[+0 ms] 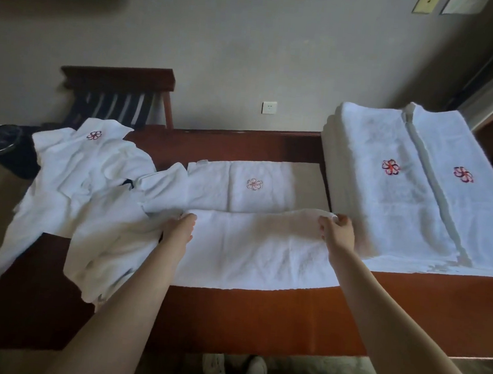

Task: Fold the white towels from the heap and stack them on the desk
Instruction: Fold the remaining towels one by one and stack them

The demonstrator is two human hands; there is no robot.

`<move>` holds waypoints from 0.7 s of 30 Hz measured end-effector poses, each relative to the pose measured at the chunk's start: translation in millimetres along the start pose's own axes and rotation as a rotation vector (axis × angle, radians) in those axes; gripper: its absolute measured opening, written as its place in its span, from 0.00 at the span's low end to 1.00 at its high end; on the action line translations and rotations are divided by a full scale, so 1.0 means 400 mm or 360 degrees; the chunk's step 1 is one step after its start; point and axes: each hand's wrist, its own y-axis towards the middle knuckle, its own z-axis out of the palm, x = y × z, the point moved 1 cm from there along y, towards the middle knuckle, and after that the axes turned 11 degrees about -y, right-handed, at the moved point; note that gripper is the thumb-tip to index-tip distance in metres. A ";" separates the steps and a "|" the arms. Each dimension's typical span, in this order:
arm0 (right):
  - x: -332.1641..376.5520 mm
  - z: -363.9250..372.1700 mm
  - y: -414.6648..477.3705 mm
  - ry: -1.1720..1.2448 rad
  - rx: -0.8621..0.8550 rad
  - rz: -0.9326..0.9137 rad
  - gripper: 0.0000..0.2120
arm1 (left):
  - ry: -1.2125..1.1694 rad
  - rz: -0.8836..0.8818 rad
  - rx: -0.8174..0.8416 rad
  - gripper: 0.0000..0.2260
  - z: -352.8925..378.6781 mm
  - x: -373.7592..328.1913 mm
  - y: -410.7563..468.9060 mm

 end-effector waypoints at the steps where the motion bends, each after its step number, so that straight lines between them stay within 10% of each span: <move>1: 0.001 0.007 0.007 -0.0014 0.0008 0.0012 0.11 | 0.0066 -0.0003 -0.0037 0.05 0.006 0.000 0.006; 6: -0.012 0.027 0.003 -0.0347 0.0020 -0.0077 0.31 | 0.0737 0.0377 -0.0089 0.31 0.022 0.013 0.010; 13: -0.014 0.163 -0.068 -0.1200 0.0161 -0.1257 0.27 | 0.1659 0.1580 0.0596 0.16 0.146 0.119 -0.015; 21: -0.116 0.212 0.027 -0.1702 0.0293 -0.1333 0.28 | 0.2397 0.1355 0.0554 0.28 0.103 0.194 0.100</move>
